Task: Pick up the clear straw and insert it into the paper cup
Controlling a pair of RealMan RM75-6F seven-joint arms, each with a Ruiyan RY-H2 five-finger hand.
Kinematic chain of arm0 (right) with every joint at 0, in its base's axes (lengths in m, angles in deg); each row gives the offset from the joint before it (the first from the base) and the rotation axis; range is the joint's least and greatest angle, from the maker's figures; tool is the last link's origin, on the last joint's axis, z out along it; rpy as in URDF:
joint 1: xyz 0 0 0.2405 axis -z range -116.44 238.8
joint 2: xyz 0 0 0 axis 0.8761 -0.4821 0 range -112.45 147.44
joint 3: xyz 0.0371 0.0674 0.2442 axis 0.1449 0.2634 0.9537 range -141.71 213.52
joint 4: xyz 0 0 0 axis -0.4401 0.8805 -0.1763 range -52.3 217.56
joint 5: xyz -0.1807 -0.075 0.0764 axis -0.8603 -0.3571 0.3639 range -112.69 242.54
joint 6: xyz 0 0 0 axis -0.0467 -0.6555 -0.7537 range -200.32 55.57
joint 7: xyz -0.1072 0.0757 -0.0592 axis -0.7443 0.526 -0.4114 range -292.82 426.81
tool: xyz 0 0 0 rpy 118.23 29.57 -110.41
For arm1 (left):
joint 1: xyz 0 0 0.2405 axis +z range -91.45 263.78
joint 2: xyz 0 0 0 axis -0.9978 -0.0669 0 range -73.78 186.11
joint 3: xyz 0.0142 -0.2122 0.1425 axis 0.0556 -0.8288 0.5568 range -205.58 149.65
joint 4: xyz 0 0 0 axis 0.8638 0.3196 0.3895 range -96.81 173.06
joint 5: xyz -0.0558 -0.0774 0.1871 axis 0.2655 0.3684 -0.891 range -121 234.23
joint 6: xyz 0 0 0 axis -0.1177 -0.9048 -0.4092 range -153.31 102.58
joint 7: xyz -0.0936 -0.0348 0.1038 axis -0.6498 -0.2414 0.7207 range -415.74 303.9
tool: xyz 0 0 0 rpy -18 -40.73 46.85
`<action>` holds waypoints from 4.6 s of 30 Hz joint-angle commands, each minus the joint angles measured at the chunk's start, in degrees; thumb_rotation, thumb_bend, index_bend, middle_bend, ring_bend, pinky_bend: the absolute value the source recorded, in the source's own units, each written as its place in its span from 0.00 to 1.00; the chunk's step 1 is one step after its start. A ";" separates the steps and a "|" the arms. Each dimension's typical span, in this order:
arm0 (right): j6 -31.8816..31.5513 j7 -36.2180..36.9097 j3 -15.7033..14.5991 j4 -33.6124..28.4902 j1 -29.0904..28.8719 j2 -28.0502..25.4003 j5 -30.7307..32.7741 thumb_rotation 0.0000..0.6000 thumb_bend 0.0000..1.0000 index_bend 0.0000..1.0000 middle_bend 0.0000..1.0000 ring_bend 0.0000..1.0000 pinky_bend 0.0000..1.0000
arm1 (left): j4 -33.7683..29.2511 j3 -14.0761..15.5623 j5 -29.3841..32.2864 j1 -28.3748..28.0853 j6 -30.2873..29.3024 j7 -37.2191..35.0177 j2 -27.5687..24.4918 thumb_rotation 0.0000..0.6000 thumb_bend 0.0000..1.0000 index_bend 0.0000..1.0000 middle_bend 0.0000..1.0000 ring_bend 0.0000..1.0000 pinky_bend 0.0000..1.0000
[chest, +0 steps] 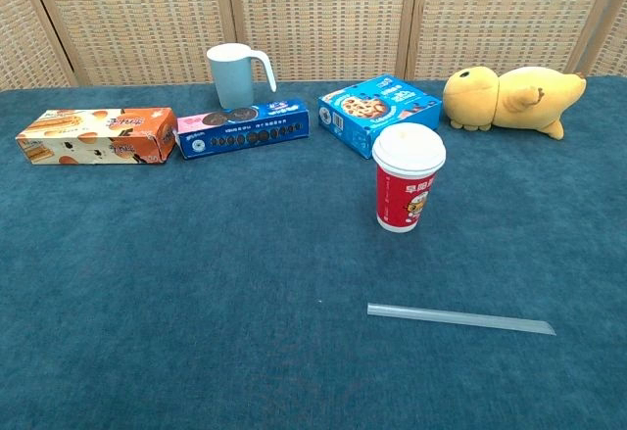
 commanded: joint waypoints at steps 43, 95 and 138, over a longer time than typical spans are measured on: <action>30.53 -31.28 5.61 -16.75 -24.45 15.10 21.66 1.00 0.12 0.37 0.88 0.78 0.99 | 0.46 -1.13 2.59 -0.77 2.22 -2.50 -0.67 1.00 0.09 0.00 0.00 0.00 0.00; 16.79 -46.67 -1.97 -1.57 -32.83 41.80 37.54 1.00 0.38 0.51 0.88 0.78 0.99 | 1.12 -1.59 4.27 -1.31 3.52 -5.22 -1.35 1.00 0.09 0.00 0.00 0.00 0.00; 19.22 -25.96 7.55 -12.87 -30.26 24.61 27.81 1.00 0.55 0.71 0.90 0.79 0.99 | 1.17 -1.51 5.17 -1.86 4.91 -4.36 -0.87 1.00 0.09 0.00 0.00 0.00 0.00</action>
